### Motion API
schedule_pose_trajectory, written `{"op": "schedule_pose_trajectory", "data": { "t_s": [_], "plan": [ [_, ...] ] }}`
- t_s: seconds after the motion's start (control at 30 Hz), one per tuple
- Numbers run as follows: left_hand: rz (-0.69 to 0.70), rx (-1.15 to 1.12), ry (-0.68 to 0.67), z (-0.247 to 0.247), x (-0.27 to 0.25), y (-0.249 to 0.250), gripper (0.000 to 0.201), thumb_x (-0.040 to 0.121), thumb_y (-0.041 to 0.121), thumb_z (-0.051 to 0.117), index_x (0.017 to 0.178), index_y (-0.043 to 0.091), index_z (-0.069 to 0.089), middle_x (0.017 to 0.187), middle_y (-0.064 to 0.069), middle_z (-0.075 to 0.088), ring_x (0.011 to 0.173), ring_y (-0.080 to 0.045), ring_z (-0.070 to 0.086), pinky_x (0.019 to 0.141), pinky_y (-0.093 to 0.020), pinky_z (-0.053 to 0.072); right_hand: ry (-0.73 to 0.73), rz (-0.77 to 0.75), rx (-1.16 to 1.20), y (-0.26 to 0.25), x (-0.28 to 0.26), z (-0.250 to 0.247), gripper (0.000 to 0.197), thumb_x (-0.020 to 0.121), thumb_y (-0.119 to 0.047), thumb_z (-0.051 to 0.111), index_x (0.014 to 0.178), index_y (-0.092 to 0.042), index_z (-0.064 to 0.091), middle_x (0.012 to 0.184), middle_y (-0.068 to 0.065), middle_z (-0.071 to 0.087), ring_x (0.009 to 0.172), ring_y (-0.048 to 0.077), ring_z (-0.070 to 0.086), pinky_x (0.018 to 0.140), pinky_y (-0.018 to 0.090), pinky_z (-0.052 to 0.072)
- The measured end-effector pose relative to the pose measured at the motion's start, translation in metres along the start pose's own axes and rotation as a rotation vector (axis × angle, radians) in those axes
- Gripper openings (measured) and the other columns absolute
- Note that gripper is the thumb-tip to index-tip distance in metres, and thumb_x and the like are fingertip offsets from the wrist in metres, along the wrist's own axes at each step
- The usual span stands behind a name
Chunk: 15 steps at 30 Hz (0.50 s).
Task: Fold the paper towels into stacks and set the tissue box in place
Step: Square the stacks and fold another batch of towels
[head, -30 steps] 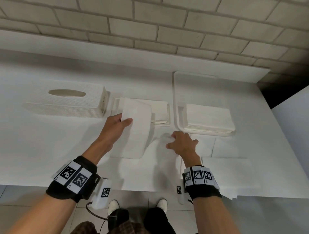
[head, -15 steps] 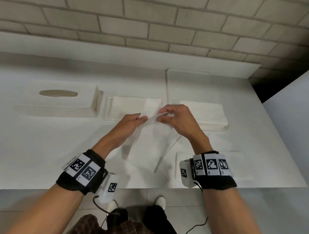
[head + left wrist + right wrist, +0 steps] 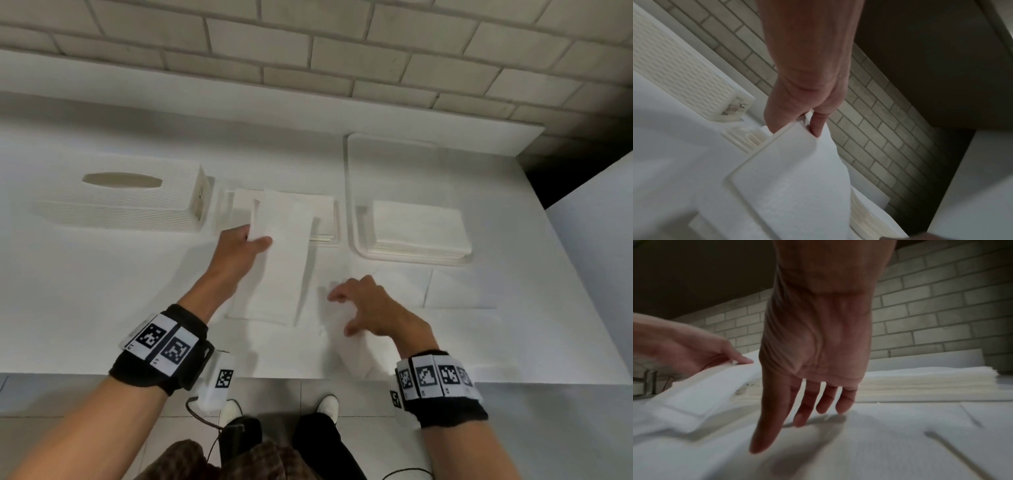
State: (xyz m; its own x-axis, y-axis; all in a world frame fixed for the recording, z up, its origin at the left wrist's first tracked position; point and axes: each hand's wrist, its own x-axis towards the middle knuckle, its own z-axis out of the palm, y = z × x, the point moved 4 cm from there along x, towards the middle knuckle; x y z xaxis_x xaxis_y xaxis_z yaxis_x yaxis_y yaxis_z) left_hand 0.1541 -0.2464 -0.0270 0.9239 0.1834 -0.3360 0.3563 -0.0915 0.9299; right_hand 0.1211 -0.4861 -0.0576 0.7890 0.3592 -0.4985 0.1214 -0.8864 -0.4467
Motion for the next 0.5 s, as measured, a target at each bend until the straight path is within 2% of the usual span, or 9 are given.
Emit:
{"op": "schedule_pose_trajectory", "data": {
  "t_s": [0.1,0.2,0.27,0.3,0.33,0.4,0.43,0.5],
  "plan": [
    [0.012,-0.025,0.011,-0.003,0.004,0.003,0.006,0.089,0.012,0.065,0.090,0.018,0.067,0.087,0.007,0.069,0.079,-0.012,0.064,0.067,-0.023,0.049,0.026,0.002,-0.091,0.000,0.005,0.014,0.059,0.065,-0.011,0.081,0.113,-0.035,0.056,0.104,-0.009,0.047,0.106,0.020,0.038,0.085,0.026,0.032],
    [0.008,-0.016,-0.010,0.003,0.002,0.004,0.008,0.089,0.013,0.064,0.097,0.015,0.068,0.090,0.006,0.069,0.083,-0.015,0.065,0.073,-0.027,0.051,0.062,0.027,-0.137,0.002,0.010,0.017,0.042,0.064,-0.017,0.083,0.091,-0.036,0.058,0.101,-0.006,0.046,0.105,0.024,0.039,0.082,0.027,0.032],
    [-0.006,0.006,-0.048,0.011,-0.001,0.002,0.011,0.090,0.014,0.064,0.100,0.014,0.068,0.094,0.002,0.071,0.088,-0.020,0.067,0.080,-0.033,0.053,0.070,0.030,-0.155,0.002,0.012,0.017,0.037,0.063,-0.020,0.083,0.080,-0.036,0.054,0.101,-0.006,0.046,0.108,0.026,0.040,0.085,0.028,0.030],
    [-0.010,0.017,-0.067,0.015,-0.002,0.001,0.013,0.089,0.014,0.064,0.101,0.012,0.069,0.098,-0.003,0.072,0.092,-0.023,0.067,0.084,-0.036,0.053,0.075,0.021,-0.157,0.000,0.011,0.016,0.037,0.064,-0.019,0.082,0.079,-0.034,0.051,0.100,-0.007,0.047,0.110,0.026,0.040,0.090,0.031,0.030],
    [-0.011,0.024,-0.080,0.019,-0.003,0.000,0.014,0.089,0.014,0.064,0.102,0.010,0.069,0.103,-0.007,0.073,0.095,-0.026,0.067,0.087,-0.039,0.053,0.084,0.012,-0.152,-0.002,0.010,0.014,0.037,0.067,-0.017,0.080,0.082,-0.032,0.050,0.099,-0.007,0.048,0.112,0.024,0.039,0.099,0.037,0.028],
    [-0.014,0.019,-0.093,0.023,-0.004,-0.003,0.015,0.089,0.015,0.065,0.102,0.009,0.070,0.107,-0.009,0.073,0.101,-0.029,0.068,0.092,-0.042,0.052,0.114,0.001,-0.132,-0.007,0.006,0.008,0.035,0.074,-0.011,0.075,0.095,-0.026,0.051,0.097,-0.007,0.051,0.116,0.019,0.039,0.115,0.053,0.009],
    [-0.013,0.011,-0.096,0.024,-0.005,-0.003,0.012,0.089,0.015,0.065,0.100,0.012,0.070,0.106,-0.007,0.073,0.102,-0.028,0.068,0.093,-0.042,0.051,0.133,-0.004,-0.123,-0.010,0.005,0.005,0.035,0.077,-0.010,0.073,0.103,-0.025,0.055,0.096,-0.008,0.051,0.117,0.017,0.039,0.116,0.058,0.000],
    [-0.002,-0.007,-0.108,0.024,-0.007,-0.003,0.010,0.090,0.015,0.064,0.095,0.022,0.070,0.102,0.001,0.073,0.101,-0.024,0.069,0.093,-0.041,0.052,0.163,-0.024,-0.096,-0.016,0.003,0.000,0.030,0.084,-0.012,0.068,0.111,-0.025,0.062,0.093,-0.010,0.053,0.120,0.017,0.039,0.115,0.062,-0.007]
  ]
}}
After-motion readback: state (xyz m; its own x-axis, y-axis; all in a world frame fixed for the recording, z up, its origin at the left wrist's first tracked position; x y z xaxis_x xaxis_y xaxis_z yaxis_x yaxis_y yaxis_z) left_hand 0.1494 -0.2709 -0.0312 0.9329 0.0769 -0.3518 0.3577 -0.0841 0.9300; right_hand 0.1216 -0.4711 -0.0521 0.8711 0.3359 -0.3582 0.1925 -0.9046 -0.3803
